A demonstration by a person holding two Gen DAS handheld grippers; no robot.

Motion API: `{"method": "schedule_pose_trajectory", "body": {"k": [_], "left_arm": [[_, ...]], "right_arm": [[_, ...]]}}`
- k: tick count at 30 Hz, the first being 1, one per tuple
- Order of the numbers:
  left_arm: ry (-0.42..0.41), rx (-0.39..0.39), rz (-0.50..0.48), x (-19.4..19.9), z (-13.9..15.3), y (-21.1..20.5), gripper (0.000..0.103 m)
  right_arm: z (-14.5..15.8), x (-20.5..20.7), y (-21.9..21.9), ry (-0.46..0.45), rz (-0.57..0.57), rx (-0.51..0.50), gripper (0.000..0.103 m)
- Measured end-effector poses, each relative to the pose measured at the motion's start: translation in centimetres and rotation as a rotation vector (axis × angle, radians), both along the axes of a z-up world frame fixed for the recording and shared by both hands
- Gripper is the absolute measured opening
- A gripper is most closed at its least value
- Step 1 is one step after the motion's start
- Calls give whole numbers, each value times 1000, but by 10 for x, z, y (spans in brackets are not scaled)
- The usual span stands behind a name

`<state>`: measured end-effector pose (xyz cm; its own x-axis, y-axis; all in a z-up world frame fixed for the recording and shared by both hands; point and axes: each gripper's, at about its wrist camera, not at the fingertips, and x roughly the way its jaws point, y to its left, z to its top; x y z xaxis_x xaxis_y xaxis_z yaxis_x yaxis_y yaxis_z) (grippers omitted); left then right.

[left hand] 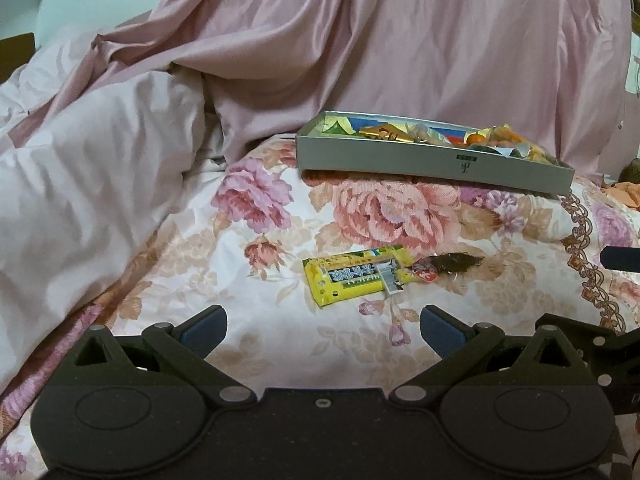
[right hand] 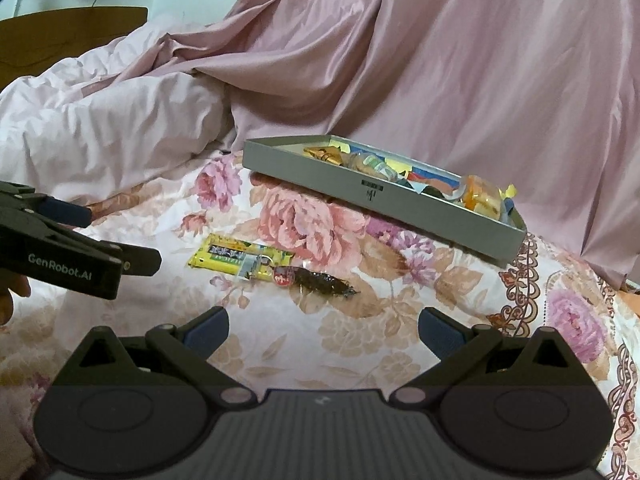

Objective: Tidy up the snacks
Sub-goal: 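Lower the left tool toward the yellow biscuit packet while the right tool approaches the dark dried-food packet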

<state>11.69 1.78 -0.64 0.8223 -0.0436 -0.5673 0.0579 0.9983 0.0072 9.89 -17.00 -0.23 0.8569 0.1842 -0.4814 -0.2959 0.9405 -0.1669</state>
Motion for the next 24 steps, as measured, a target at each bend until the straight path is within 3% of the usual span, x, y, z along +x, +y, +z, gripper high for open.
{"method": "schedule_pose_trajectory", "body": {"k": [16, 21, 24], "left_arm": [[23, 47, -100, 57, -19, 4, 102], [-44, 114, -102, 69, -25, 4, 102], [-62, 114, -124, 79, -28, 6, 102]], "right_arm": [[-9, 36, -4, 24, 9, -32, 103], [-12, 50, -5, 46, 31, -23, 103], [-14, 55, -4, 55, 43, -18, 103]]}}
